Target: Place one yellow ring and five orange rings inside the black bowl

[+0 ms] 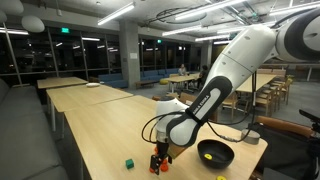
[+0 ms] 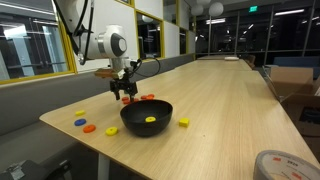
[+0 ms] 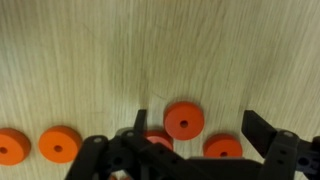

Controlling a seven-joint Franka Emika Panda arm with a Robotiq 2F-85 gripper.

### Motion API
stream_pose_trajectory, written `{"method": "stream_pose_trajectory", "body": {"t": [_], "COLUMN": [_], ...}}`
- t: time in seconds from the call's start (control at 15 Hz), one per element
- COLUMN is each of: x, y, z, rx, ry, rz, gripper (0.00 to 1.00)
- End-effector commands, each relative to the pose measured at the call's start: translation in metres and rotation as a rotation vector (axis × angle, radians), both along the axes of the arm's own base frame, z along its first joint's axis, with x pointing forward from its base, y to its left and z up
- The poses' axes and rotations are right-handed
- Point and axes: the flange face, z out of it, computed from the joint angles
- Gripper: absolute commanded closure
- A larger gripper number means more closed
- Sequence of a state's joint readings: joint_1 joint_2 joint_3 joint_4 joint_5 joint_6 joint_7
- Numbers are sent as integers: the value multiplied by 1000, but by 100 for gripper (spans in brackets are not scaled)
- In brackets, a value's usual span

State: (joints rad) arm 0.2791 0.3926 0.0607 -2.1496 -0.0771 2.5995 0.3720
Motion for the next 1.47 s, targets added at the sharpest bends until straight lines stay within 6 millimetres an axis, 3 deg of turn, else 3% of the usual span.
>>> {"method": "stream_pose_trajectory", "body": {"t": [0.0, 0.07, 0.4, 0.53, 0.6, 1.07, 1.4], "x": [8, 8, 10, 11, 11, -13, -43], "y": [2, 2, 1, -1, -4, -70, -113], "z": [2, 2, 2, 7, 10, 59, 87], "rx": [-17, -18, -21, -32, -46, -231, -379], "ry": [-5, -4, -2, -6, -2, 6, -8], "rz": [-7, -8, -11, -18, -23, -218, -429], "gripper": [28, 30, 70, 80, 76, 76, 76]}}
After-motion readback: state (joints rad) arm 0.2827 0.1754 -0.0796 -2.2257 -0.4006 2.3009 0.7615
